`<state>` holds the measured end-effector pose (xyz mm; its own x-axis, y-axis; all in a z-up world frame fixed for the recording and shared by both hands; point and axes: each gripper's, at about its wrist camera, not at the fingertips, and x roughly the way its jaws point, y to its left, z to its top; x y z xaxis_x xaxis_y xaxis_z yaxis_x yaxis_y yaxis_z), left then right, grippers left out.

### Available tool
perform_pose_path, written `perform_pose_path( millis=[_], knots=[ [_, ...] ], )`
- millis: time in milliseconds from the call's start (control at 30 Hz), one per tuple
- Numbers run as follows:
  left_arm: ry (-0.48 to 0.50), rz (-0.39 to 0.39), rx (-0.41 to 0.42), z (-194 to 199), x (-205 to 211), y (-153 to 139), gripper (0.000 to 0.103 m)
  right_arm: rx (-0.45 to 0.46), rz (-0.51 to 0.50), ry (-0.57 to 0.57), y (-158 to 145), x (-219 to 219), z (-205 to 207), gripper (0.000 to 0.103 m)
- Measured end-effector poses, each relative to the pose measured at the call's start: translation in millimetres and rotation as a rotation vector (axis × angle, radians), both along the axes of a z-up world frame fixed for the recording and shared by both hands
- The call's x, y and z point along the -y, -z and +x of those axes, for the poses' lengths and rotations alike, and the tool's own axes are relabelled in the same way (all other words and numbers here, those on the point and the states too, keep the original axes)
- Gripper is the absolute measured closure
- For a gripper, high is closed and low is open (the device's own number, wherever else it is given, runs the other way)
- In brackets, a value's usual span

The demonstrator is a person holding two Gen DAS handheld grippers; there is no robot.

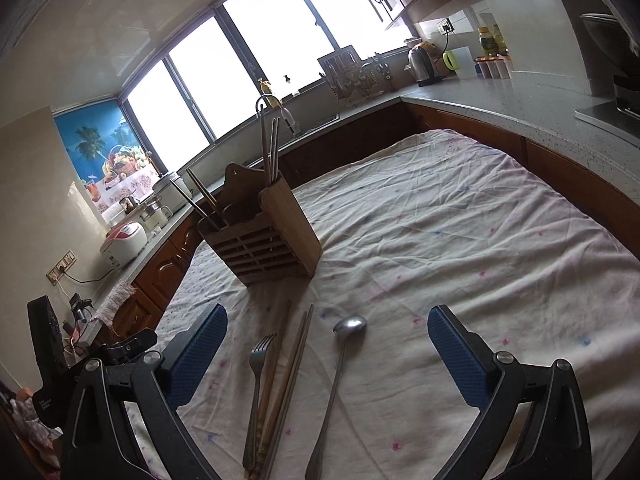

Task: Organize utensils
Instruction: 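Move both tools back over the dark-handled fork and metal spoon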

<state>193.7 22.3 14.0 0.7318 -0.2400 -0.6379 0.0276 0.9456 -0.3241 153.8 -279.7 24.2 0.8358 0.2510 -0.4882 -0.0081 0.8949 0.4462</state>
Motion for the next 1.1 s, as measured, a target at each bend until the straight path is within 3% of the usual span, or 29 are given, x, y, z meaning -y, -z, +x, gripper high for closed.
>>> perform_pose_path(
  millis=[233,600,700,767,867,933,1100],
  knots=[
    [0.015,-0.005,-0.036,-5,6,12,0.017,-0.039,-0.014,-0.008,14,-1,-6,0.001],
    [0.077,0.0,-0.082,4,20,21,0.02,-0.057,-0.052,-0.037,14,-9,6,0.004],
    [0.111,-0.011,-0.108,11,24,25,0.026,-0.07,-0.072,-0.049,16,-12,13,0.014],
    [0.127,-0.016,-0.123,16,28,28,0.029,-0.093,-0.082,-0.06,19,-13,19,0.028],
    [0.161,-0.01,-0.145,25,37,33,0.036,-0.139,-0.092,-0.085,27,-16,32,0.041],
    [0.185,-0.005,-0.167,31,43,37,0.044,-0.173,-0.101,-0.101,34,-19,41,0.048],
    [0.239,-0.001,-0.205,45,59,46,0.047,-0.228,-0.109,-0.131,48,-24,57,0.057]
  ],
)
